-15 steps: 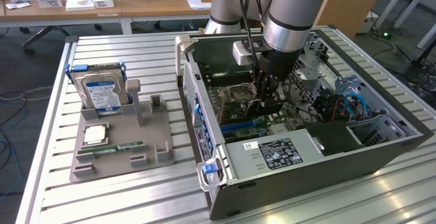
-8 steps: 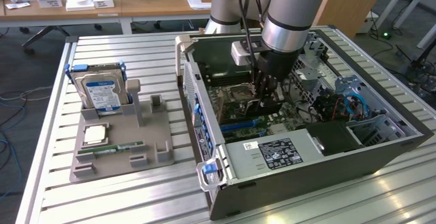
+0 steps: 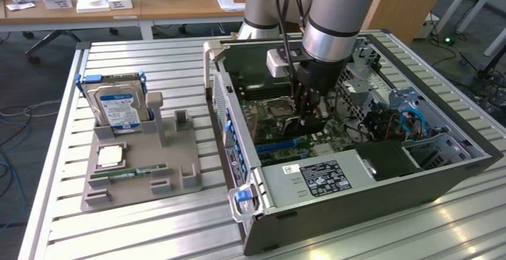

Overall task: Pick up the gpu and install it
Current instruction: 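Insert the gpu into the slot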

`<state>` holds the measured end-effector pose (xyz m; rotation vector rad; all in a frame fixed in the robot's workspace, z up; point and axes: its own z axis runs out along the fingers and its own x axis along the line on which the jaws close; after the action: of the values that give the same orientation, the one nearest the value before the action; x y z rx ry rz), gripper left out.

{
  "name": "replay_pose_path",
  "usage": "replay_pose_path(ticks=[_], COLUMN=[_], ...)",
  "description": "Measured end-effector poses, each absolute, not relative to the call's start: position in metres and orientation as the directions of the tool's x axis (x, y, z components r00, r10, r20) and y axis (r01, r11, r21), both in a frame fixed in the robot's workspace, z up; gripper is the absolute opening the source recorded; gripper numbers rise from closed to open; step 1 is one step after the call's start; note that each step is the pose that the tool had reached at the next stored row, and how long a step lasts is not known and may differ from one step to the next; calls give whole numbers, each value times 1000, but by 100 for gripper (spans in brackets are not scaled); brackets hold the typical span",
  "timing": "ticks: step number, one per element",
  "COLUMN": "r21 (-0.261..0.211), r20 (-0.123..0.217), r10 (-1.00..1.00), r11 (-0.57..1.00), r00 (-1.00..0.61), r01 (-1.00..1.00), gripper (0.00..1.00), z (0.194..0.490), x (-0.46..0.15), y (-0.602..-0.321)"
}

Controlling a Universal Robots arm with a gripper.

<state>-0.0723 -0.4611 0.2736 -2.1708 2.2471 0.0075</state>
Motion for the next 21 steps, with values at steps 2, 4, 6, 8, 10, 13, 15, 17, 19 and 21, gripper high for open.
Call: replay_pose_path(ticks=[2,4,6,8,10,13,15,17,19,21], r21=[-8,-9,-8,-9,-9,-9,-9,-9,-8,-9], r20=[-16,-16,-16,-16,-16,-16,-16,-16,-16,-16], r10=[-999,-999,-999,-999,-999,-999,-999,-999,-999,-999], r11=[35,35,35,35,34,35,35,35,35,35], r00=[-35,-35,-34,-34,-34,-35,-34,-34,-35,-35], r01=[-999,-999,-999,-999,-999,-999,-999,-999,-999,-999], gripper=[26,26,26,26,26,26,26,26,26,26], z=[273,273,273,273,273,273,273,273,273,273], x=[-74,-75,-76,-76,-76,-77,-77,-77,-78,-78], y=[-461,-461,-461,-461,-461,-462,-463,-463,-464,-464])
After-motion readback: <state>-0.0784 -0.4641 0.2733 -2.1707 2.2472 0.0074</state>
